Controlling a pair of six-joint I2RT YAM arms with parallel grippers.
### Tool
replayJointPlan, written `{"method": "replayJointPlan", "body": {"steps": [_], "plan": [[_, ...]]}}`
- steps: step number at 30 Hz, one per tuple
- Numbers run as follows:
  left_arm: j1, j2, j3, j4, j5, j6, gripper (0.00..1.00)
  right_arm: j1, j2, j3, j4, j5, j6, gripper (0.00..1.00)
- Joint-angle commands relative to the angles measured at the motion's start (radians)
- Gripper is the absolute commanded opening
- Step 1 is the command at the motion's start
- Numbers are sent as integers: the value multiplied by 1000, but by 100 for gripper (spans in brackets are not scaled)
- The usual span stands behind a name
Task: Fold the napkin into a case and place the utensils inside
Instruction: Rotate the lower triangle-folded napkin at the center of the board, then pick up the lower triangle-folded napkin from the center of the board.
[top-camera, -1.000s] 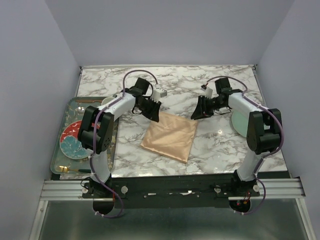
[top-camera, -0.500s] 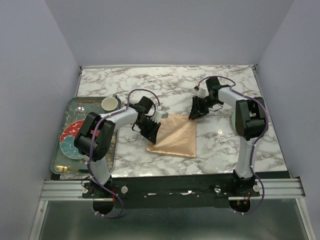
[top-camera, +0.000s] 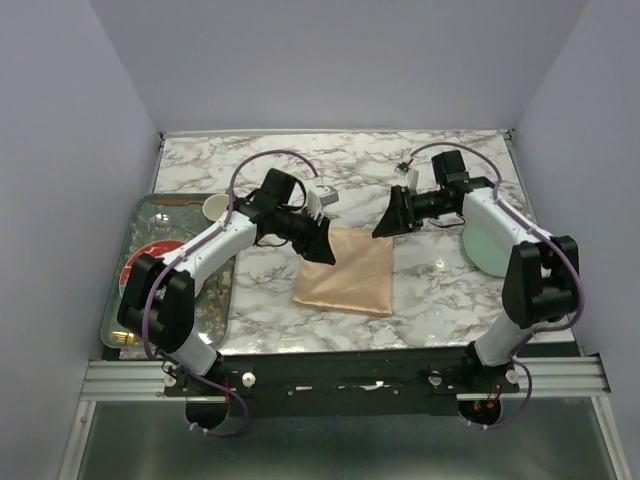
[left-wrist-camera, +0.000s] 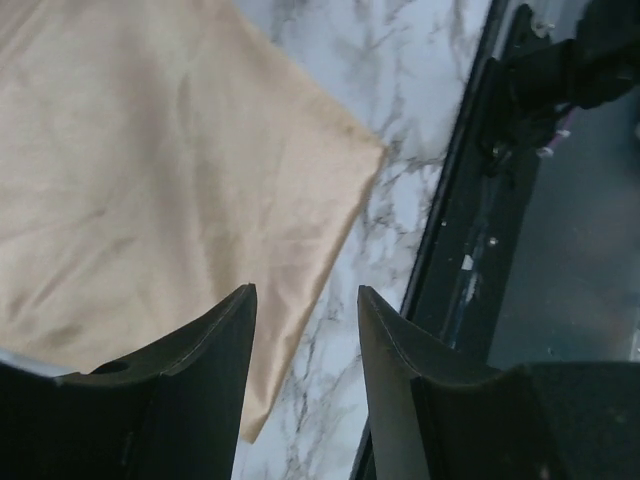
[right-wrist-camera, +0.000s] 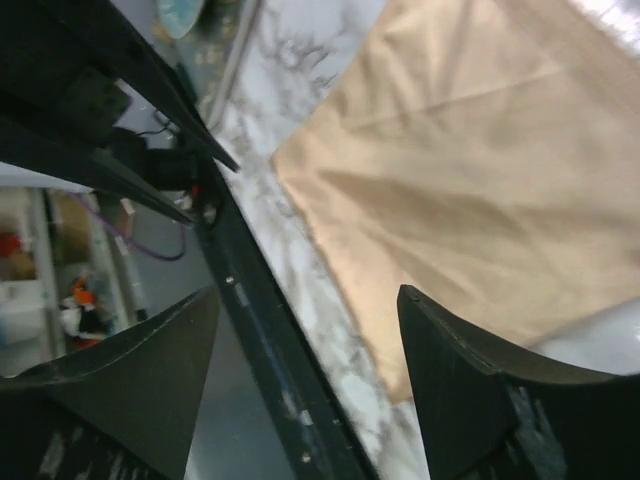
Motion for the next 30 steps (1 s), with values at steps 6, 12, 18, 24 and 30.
{"method": "replayJointPlan", "body": {"steps": [6,12,18,24,30], "plan": [[-132,51,-188,104,321,-162,50,118,-57,-412,254,-245,260,81],[-126,188,-235,144,359,-157,51,187,-22,-489,300,-289,291,81],[-77,369,-192,112,336,-56,56,187,119,-508,283,-220,230,81],[-17,501,-140,-17,381,45,57,158,240,-471,159,-65,107,81],[-2,443,-104,-176,382,142,58,141,220,-416,15,-27,21,80]]}}
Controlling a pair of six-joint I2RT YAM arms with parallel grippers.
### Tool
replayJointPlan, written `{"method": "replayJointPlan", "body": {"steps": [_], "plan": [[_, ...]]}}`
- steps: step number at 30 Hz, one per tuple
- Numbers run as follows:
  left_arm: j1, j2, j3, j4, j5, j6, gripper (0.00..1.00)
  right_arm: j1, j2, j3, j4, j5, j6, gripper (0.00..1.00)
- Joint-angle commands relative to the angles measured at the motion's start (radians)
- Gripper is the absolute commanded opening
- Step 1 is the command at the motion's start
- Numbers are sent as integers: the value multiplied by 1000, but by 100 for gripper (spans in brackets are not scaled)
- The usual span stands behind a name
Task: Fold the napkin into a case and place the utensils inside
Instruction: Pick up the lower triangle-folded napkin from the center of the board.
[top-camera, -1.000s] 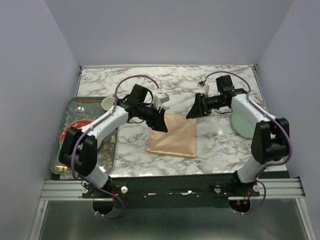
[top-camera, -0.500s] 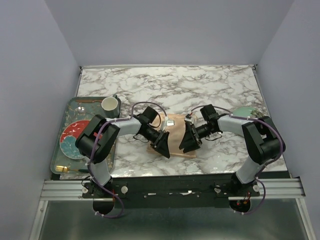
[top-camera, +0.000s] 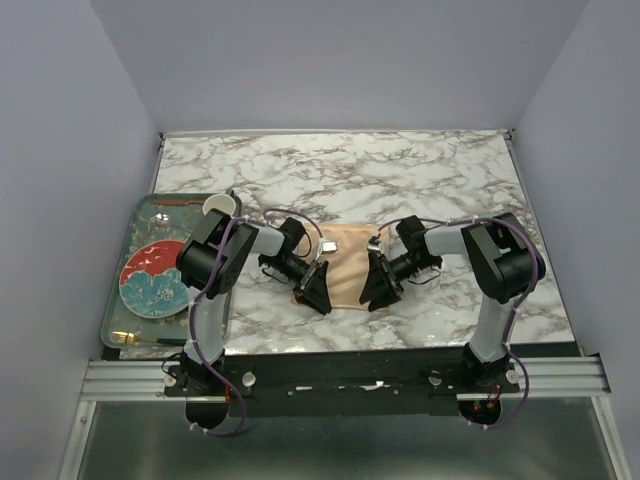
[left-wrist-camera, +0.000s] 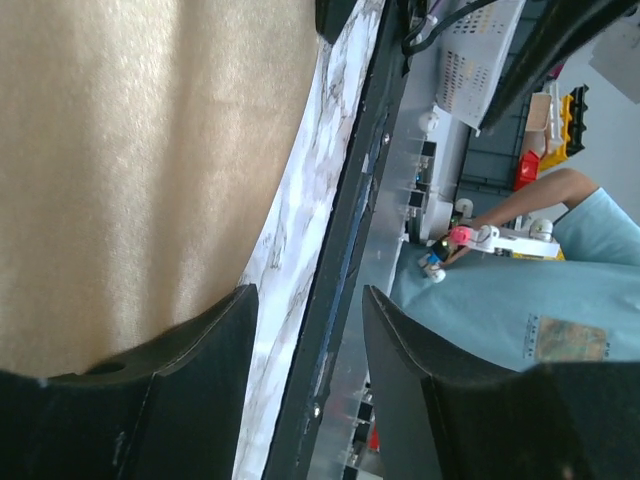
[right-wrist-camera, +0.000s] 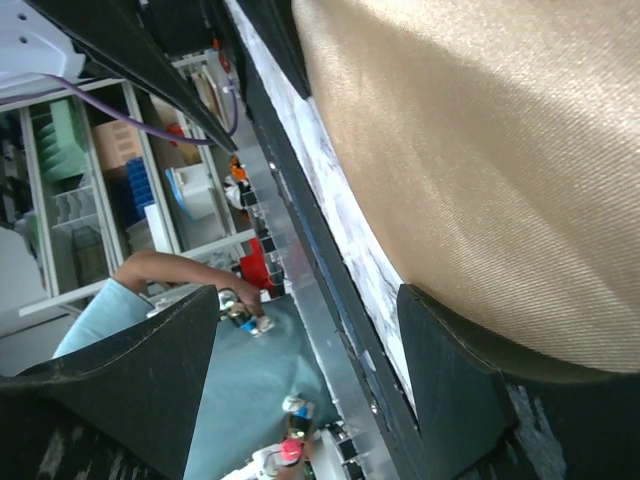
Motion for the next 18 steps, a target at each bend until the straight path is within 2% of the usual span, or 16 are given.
{"method": "replayJointPlan", "body": {"steps": [1,5,8,11,14,18], "plan": [[16,-62,44,-236,-40,226,58,-24,-11,34,-202,169,-122,79],[15,-211,123,-254,-101,221,61,-22,-186,108,-308,55,-165,78],[19,-315,190,-149,-263,148,61,-34,-264,226,-317,142,-153,78],[36,-377,218,-11,-420,91,60,-89,-244,311,-288,261,-133,77],[61,-400,221,97,-503,20,60,-165,-148,419,-293,338,-124,75],[70,-395,262,99,-535,18,60,-246,-24,568,-304,429,-130,73]]}}
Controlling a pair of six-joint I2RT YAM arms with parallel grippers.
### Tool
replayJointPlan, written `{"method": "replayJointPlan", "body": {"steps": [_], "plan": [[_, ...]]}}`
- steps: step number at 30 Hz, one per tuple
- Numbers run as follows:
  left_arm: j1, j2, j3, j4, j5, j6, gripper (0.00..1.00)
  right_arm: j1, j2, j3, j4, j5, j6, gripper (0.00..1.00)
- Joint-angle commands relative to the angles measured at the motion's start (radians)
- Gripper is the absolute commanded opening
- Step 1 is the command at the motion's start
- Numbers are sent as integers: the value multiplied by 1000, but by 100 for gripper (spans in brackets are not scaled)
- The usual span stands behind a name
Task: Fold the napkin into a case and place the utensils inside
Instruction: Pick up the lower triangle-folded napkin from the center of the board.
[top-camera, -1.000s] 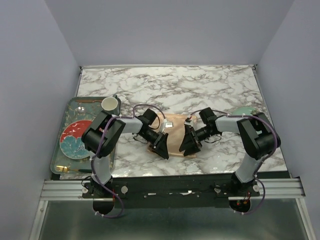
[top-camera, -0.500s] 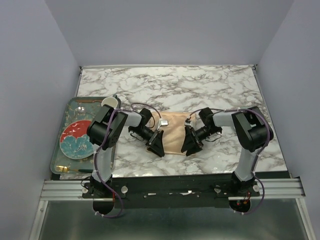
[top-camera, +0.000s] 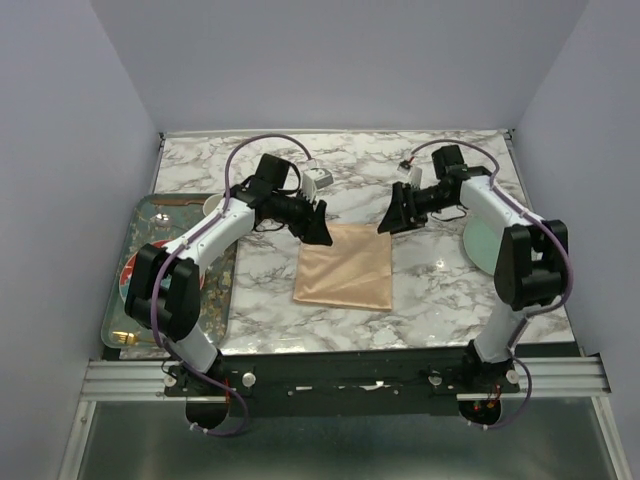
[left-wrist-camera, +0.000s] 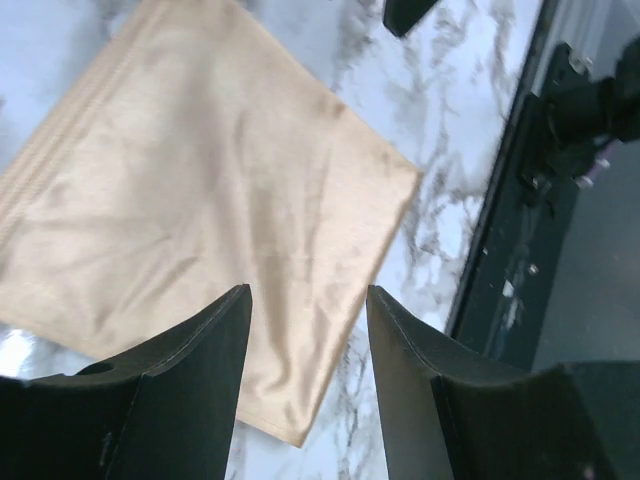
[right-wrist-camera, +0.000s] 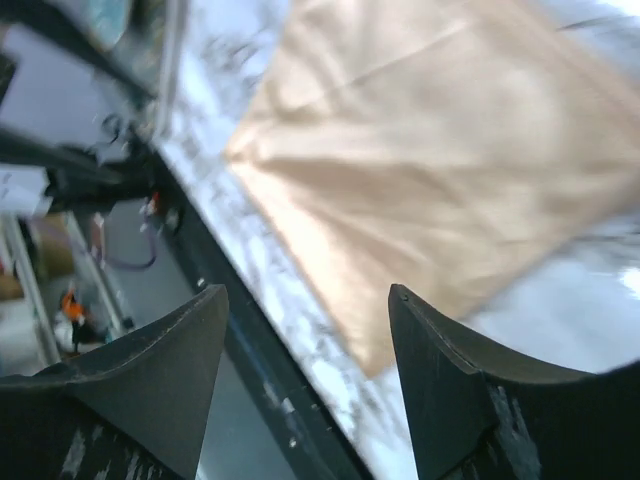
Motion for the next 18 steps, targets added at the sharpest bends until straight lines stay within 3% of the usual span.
{"method": "replayJointPlan", "body": {"steps": [1,8,18], "plan": [[20,11,32,76,-148,-35,60,-77,165,159,-28,183,-18,71],[30,13,39,39,-188,-5,60,-93,338,319,-54,206,-36,68],[44,5,8,30,-200,-9,61,-93,449,350,-17,174,-45,68]]}}
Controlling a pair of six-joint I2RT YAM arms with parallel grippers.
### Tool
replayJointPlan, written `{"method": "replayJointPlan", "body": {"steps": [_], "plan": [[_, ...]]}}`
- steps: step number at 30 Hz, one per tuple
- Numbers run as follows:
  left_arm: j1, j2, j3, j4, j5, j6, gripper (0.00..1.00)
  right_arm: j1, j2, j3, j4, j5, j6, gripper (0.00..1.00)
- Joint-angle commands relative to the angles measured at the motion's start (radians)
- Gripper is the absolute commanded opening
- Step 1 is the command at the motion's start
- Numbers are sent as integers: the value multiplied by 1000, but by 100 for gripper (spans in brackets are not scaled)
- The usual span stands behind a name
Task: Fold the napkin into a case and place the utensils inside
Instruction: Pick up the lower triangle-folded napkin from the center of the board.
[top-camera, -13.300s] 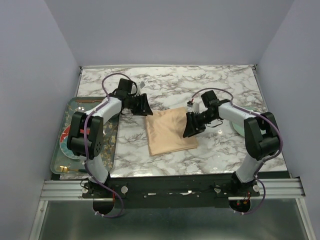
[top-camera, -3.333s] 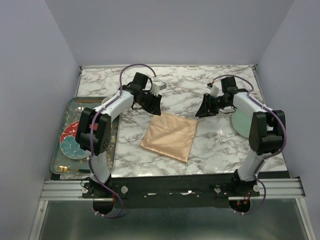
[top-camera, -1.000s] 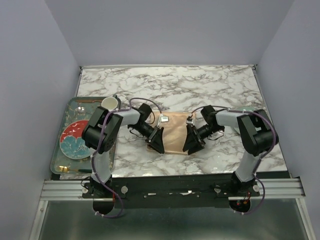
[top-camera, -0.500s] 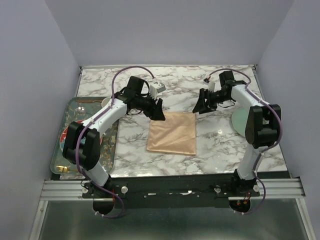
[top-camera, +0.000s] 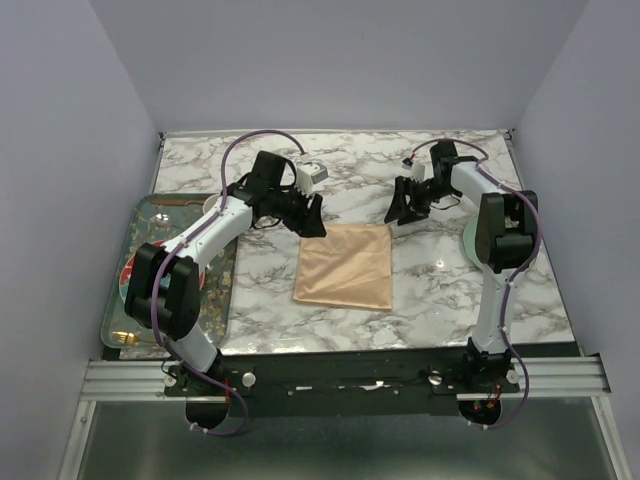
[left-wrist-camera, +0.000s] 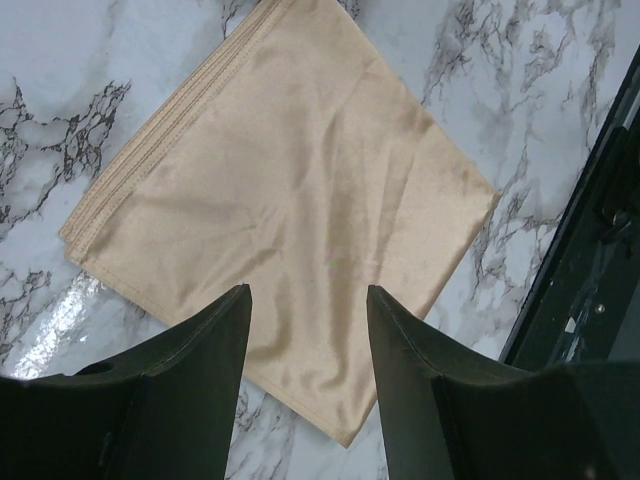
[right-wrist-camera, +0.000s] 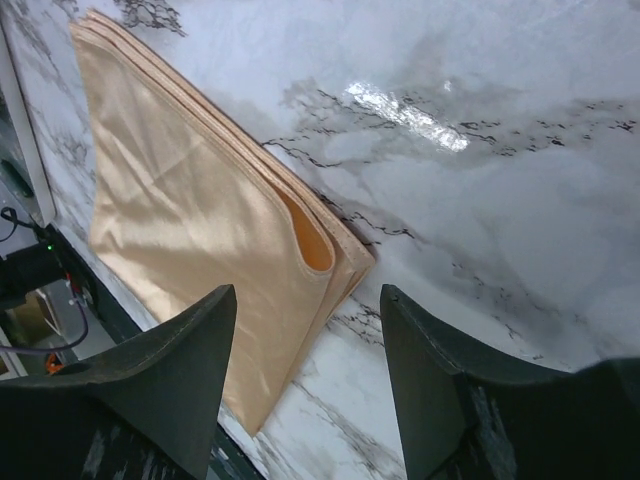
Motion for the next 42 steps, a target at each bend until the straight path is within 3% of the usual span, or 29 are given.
{"method": "replayJointPlan", "body": {"steps": [1,16,31,38,40,42], "plan": [[13,-3,-13,-12,-28,11,61,5,57,34,7,-8,-25,68],[36,11,-7,-29,-25,19,61,18,131,42,-3,-86,0,63],[60,31,3,-30,-28,19,61,20,81,51,-16,-106,-22,31],[77,37,6,-29,-25,10,61,20,57,37,-16,-129,-35,7],[79,40,7,-29,-25,8,61,20,55,34,-17,-127,-37,6],[82,43,9,-30,-23,7,61,18,54,34,-19,-115,-31,13]]}}
